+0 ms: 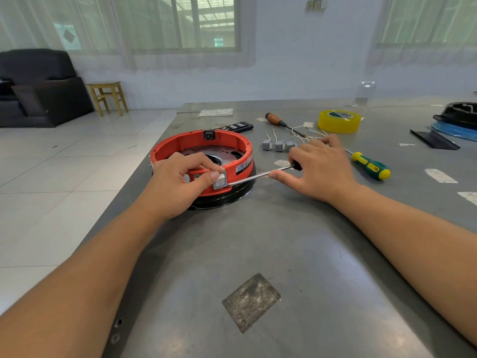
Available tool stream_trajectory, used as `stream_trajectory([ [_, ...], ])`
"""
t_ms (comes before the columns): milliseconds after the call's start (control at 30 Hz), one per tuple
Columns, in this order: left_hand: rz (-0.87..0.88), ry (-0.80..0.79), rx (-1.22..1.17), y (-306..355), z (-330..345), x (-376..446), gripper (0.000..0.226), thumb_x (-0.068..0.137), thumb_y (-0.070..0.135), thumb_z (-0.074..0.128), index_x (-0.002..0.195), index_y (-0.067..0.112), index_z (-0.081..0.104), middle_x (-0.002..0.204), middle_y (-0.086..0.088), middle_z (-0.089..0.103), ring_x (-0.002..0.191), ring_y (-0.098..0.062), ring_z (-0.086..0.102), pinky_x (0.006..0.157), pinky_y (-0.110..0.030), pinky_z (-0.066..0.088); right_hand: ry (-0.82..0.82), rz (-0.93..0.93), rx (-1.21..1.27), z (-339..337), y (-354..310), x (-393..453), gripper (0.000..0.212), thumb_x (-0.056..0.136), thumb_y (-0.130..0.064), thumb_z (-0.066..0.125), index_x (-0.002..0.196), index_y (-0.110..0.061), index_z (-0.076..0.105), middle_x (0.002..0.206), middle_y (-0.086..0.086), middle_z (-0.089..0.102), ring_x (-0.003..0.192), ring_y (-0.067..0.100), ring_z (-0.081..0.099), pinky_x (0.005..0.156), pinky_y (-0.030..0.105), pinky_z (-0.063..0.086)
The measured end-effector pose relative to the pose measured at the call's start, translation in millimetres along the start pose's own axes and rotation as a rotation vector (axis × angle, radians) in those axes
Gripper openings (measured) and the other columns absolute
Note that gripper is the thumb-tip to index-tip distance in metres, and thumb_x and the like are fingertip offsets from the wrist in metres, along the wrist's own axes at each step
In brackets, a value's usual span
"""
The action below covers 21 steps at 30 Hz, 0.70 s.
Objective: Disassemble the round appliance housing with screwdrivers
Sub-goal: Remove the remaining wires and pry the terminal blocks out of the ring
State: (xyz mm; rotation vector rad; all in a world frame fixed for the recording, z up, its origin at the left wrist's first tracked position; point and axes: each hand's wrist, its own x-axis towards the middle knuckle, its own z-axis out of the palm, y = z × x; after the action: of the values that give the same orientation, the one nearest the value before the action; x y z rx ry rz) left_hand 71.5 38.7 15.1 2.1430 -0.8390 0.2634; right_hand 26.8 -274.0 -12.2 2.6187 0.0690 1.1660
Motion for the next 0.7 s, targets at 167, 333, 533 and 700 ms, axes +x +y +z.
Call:
stream_trajectory([
  [167,0.007,0.018,-0.004,1,2,-2,0.025,0.099,0.036,0.069,0.095,0.06,0.062,0.104,0.03,0.059,0.117,-0.018,0.054,0.107,-0.06,0.046,0.002,0.027,0.062,-12,23,-11,0.065,0.09,-0.083,0.032,0.076,-0.023,0.051,0.073,-0.006,0.058,0.079,0.024,0.058,0.09,0.044,0.038],
  [333,0.031,0.048,-0.011,-3,4,-2,0.024,0.097,0.038,0.072,0.093,0.06,0.064,0.101,0.029,0.06,0.112,-0.016,0.056,0.106,-0.062,0.045,-0.028,0.006,0.157,-21,17,-17,0.07,0.089,-0.086,0.025,0.077,-0.023,0.053,0.073,-0.007,0.056,0.078,0.022,0.057,0.089,0.042,0.036],
  [533,0.056,0.064,-0.005,-5,6,-2,0.027,0.097,0.036,0.073,0.092,0.061,0.063,0.101,0.033,0.058,0.114,-0.015,0.055,0.106,-0.063,0.045,-0.11,-0.116,0.232,-29,-25,-21,0.067,0.088,-0.087,0.029,0.076,-0.026,0.052,0.075,-0.011,0.052,0.078,0.018,0.054,0.088,0.039,0.037],
  [700,0.046,0.06,-0.008,-7,7,-1,0.027,0.099,0.033,0.07,0.094,0.059,0.063,0.104,0.031,0.058,0.117,-0.018,0.054,0.107,-0.063,0.044,-0.152,-0.209,0.268,-35,-56,-23,0.067,0.086,-0.09,0.031,0.073,-0.028,0.055,0.072,-0.015,0.049,0.073,0.012,0.051,0.085,0.034,0.037],
])
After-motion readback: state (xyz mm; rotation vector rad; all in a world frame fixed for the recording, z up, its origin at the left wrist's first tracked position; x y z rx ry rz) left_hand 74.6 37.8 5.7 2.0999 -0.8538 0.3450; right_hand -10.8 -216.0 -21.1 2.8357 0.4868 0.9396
